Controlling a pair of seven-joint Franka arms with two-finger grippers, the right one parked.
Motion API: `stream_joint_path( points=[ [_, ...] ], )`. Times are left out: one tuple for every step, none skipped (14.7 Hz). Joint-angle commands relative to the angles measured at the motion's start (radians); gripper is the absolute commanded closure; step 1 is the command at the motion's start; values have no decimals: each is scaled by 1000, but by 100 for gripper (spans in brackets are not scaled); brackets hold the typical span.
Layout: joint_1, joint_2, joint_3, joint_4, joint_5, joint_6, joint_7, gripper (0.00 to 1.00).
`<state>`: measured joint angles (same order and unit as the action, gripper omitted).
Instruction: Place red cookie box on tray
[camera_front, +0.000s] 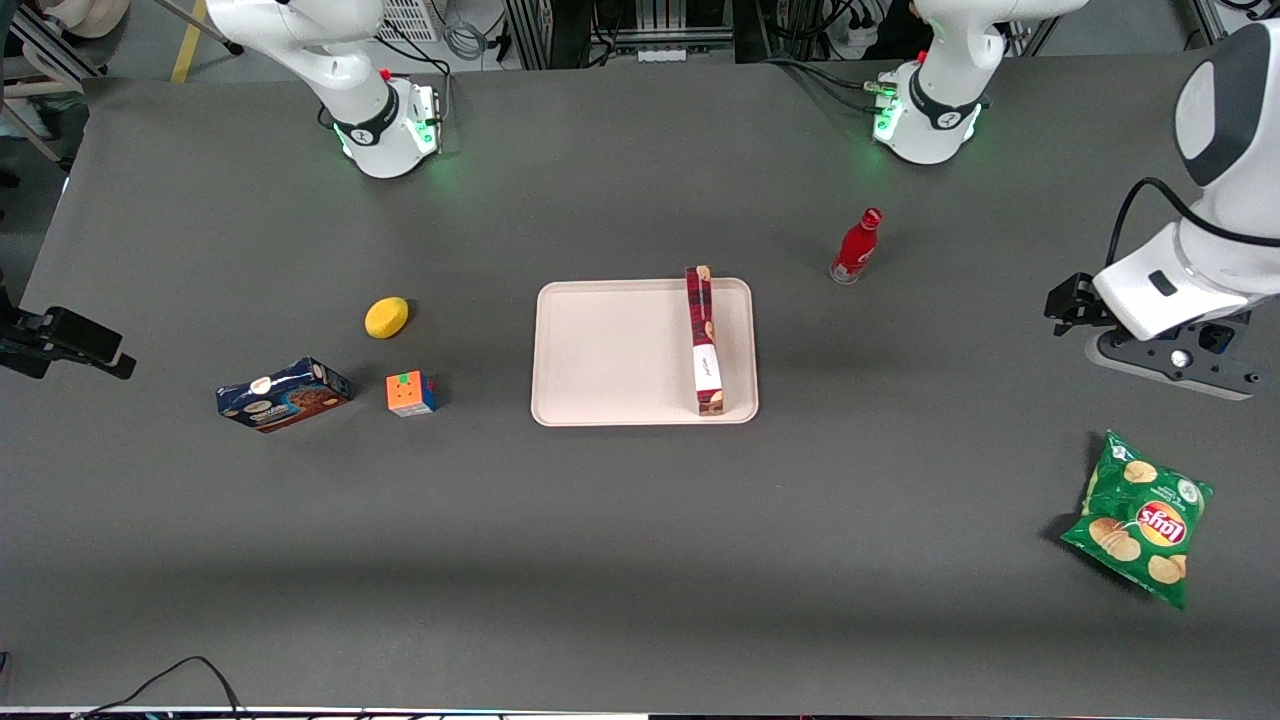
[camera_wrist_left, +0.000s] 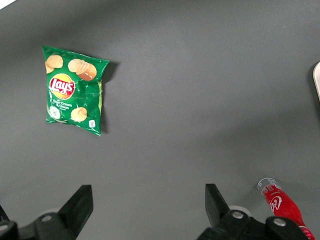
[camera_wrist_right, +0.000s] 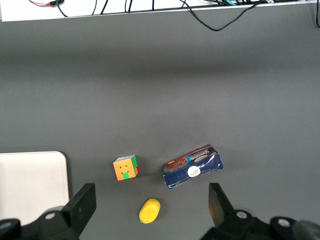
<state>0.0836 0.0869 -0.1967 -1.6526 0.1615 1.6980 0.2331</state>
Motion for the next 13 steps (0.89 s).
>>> stream_joint_path(
  points=[
    [82, -30, -75, -26, -22, 0, 2, 0],
    [81, -30, -73, -26, -46, -3, -50, 0],
    [82, -32, -66, -26, -89, -6, -95, 0],
    [82, -32, -52, -26, -133, -5, -104, 0],
    [84, -30, -44, -26, -178, -4, -106, 0],
    [85, -29, -37, -26, -189, -1, -104, 0],
    [85, -26, -33, -24, -185, 0, -100, 0],
    [84, -19, -33, -13, -174, -4, -94, 0],
    [84, -18, -33, -9, -171, -6, -95, 0],
    [85, -19, -32, -7, -171, -6, -107, 0],
    [85, -16, -32, 6, -171, -6, -106, 0],
    [85, -13, -30, 11, -169, -6, -98, 0],
    [87, -15, -29, 10, -168, -8, -95, 0]
  ],
)
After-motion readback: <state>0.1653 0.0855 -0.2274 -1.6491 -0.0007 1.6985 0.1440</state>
